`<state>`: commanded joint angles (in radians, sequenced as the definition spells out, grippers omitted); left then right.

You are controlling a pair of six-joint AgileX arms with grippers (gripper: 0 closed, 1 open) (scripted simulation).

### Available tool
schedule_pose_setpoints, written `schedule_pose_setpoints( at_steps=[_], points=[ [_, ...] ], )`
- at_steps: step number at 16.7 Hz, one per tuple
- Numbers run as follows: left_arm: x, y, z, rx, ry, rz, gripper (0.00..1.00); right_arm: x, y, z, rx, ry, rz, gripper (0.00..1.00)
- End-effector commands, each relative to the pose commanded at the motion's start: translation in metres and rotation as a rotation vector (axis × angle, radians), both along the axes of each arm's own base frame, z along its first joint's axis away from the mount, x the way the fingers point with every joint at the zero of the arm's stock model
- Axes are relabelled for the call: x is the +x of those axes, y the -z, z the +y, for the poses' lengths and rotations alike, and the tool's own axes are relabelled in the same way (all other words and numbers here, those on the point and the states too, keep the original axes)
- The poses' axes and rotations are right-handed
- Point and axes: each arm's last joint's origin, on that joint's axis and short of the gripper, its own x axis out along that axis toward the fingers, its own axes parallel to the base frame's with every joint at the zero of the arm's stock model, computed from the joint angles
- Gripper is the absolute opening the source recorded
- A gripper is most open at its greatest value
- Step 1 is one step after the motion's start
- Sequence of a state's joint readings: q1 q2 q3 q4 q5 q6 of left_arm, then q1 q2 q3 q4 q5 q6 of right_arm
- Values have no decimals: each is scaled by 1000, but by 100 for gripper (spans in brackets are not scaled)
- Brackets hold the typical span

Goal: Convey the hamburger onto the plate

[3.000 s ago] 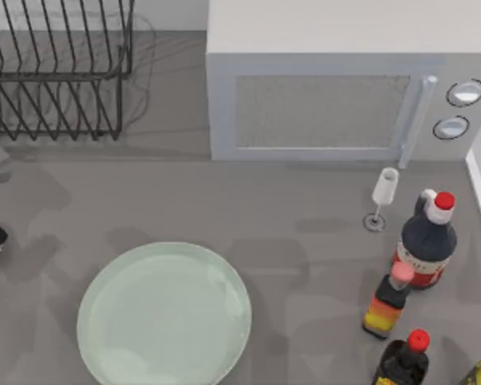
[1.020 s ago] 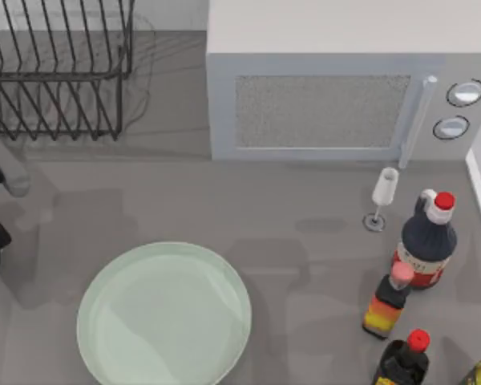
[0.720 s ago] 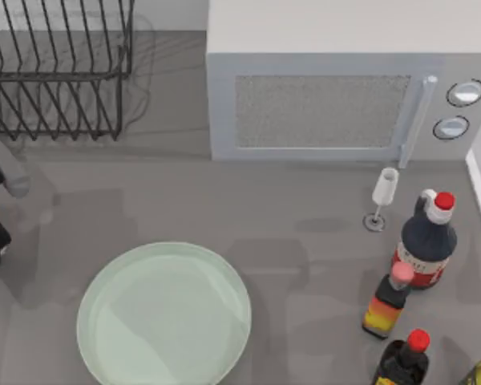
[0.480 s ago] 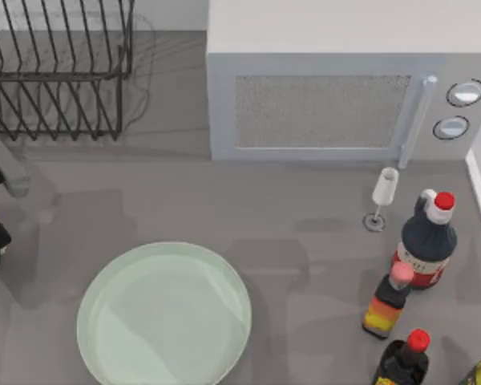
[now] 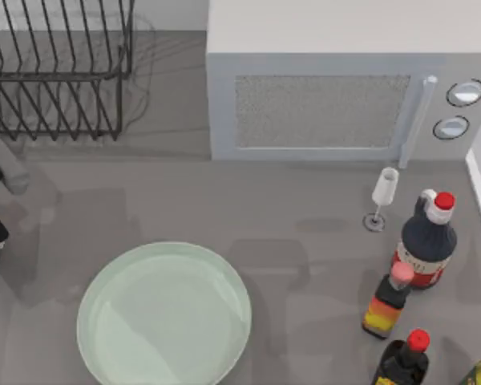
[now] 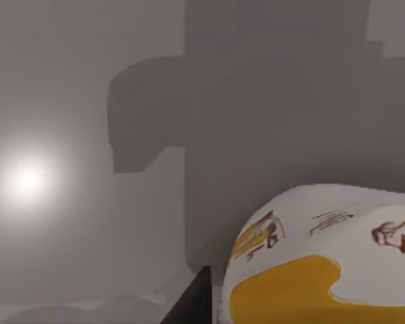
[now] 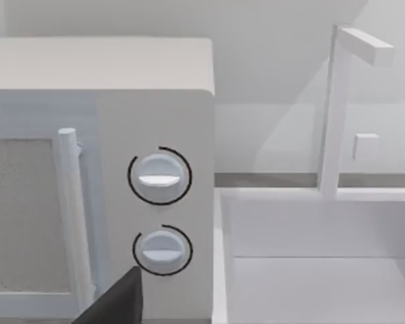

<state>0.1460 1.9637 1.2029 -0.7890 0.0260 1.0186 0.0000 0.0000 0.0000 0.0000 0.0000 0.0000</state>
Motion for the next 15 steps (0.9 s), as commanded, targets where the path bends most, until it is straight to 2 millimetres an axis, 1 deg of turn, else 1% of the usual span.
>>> schedule_pose_setpoints(
  at_steps=[3,7,9,10,15],
  points=[
    [4,-25,0,0,6,1,0,0,0,0,0,0,0,100],
    [0,-72,0,-4,1,23,0,0,0,0,0,0,0,100],
    [-1,-90,0,-2,1,10,0,0,0,0,0,0,0,100],
    [-2,-94,-1,-1,1,6,0,0,0,0,0,0,0,100],
    [-1,-93,0,-1,1,9,0,0,0,0,0,0,0,100]
  ],
)
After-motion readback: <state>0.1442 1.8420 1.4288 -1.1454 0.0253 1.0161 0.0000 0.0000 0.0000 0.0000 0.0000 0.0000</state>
